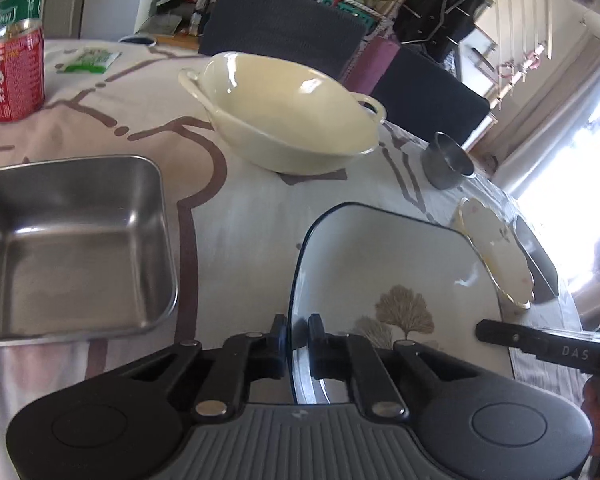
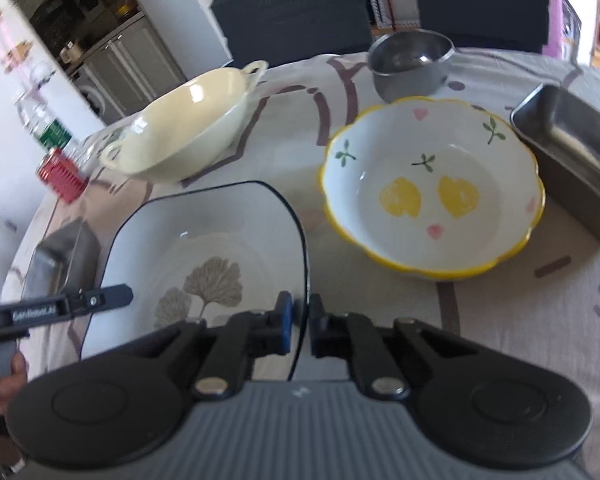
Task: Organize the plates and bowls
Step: 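Close both grippers on the rim of the white ginkgo plate, then slide the white plate toward the table edge and open both grippers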
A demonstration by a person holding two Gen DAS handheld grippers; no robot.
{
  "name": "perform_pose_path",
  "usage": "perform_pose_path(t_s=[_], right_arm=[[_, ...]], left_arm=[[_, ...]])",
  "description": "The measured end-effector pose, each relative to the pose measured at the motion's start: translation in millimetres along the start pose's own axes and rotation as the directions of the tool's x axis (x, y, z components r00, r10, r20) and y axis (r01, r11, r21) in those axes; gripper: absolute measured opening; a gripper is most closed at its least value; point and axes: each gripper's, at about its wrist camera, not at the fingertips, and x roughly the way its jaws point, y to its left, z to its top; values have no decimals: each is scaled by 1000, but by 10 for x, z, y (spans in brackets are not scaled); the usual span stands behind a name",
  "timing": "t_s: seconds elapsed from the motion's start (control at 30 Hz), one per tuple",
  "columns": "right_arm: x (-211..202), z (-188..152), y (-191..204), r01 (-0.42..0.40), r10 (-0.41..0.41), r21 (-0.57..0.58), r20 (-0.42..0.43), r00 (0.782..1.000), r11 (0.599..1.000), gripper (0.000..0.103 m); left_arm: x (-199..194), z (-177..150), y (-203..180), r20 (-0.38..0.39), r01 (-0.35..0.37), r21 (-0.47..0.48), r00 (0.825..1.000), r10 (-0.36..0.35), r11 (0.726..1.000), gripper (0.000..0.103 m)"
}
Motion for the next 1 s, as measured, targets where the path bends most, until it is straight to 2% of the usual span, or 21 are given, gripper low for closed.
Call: perform_pose_path(t_s=[0.1, 0.47, 0.63, 0.8, 1.0], right_arm=[[-121, -113, 59, 6, -6, -12, -8, 1000, 1000, 10], [-507, -656, 230, 2, -3, -6, -70, 998, 1000, 10], [-515, -757, 326, 21, -23, -15, -100, 995, 1000, 10], [-432, -808, 369, 55, -55, 1, -134, 990, 998, 11], [-333, -806, 372, 92, -88, 22, -124, 988, 996, 12]], left_arm=[[-175, -93, -37, 2, 12, 19, 1000, -12, 1000, 11], [-660, -579, -81, -66, 32, 68, 997, -28, 997, 11], [-692, -719, -69, -104, 14, 62, 995, -7, 998, 12], [-634, -701, -104, -119, -7, 78, 993, 16, 997, 12], [-577, -676, -164, -134, -34, 118, 990, 50, 992, 13]])
